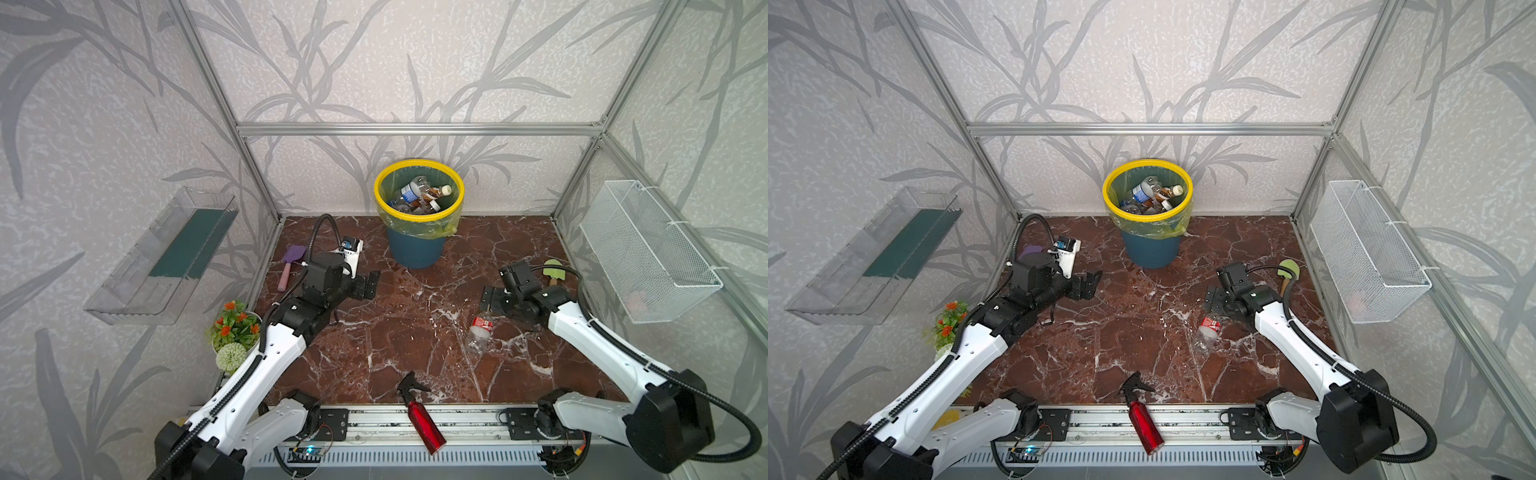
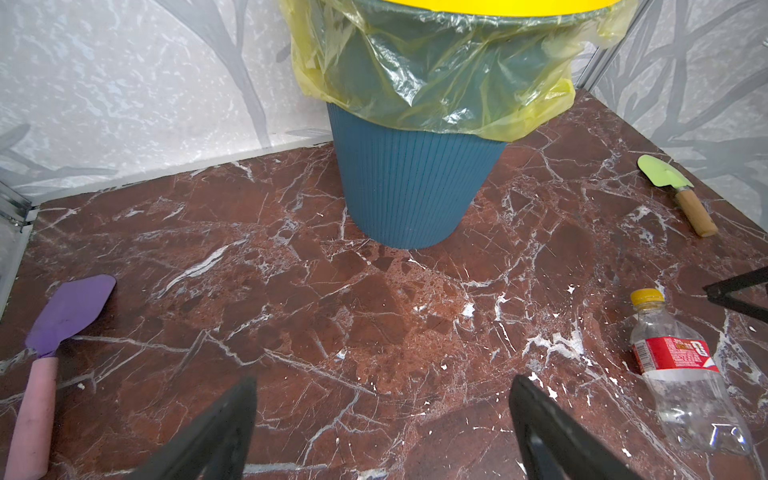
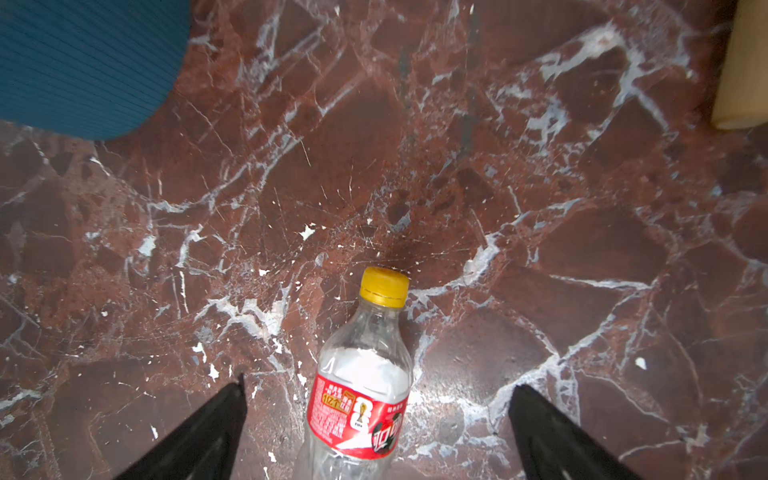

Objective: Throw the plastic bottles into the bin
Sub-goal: 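Lower the right gripper onto the yellow-capped bottle and grasp it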

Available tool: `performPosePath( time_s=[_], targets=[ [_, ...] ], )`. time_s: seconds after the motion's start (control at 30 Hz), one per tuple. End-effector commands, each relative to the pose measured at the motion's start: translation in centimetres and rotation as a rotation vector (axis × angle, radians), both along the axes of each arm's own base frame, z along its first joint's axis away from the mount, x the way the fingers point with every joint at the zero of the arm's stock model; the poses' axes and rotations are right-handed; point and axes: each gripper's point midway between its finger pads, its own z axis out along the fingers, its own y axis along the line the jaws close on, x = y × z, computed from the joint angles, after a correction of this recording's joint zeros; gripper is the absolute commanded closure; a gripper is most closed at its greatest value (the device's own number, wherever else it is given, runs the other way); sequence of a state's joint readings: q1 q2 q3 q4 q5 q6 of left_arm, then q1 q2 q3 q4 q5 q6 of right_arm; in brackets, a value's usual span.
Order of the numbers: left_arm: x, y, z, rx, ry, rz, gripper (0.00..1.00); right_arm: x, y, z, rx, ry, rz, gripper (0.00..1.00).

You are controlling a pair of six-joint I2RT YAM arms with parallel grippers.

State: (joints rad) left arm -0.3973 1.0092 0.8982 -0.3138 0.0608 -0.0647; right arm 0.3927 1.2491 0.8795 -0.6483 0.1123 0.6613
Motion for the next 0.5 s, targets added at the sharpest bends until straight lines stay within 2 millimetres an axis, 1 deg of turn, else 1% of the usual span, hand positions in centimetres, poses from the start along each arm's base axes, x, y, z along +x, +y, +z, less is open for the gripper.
performPosePath(
  time_s=[0.0,0.13,0.37,0.47],
  targets=[
    [-0.1,0.6,2.0,-0.006,-0.043,0.025,0.07,-0.2,0.5,-1.0,0.021,0.064,-0.011,0.01],
    [-0.2,0.9,2.1,0.002,-0.055,0.034,0.06,-0.3,0.5,-2.0,0.009,0.093,-0.019,0.01],
    [-0.2,0.8,2.0,0.001,-0.05,0.032,0.07,-0.4,0.4,-3.1,0.005,0.106,-0.03,0.01],
    [-0.2,0.8,2.0,0.001,-0.049,0.029,0.07,-0.6,0.4,-4.0,0.007,0.121,-0.036,0.0]
  ],
)
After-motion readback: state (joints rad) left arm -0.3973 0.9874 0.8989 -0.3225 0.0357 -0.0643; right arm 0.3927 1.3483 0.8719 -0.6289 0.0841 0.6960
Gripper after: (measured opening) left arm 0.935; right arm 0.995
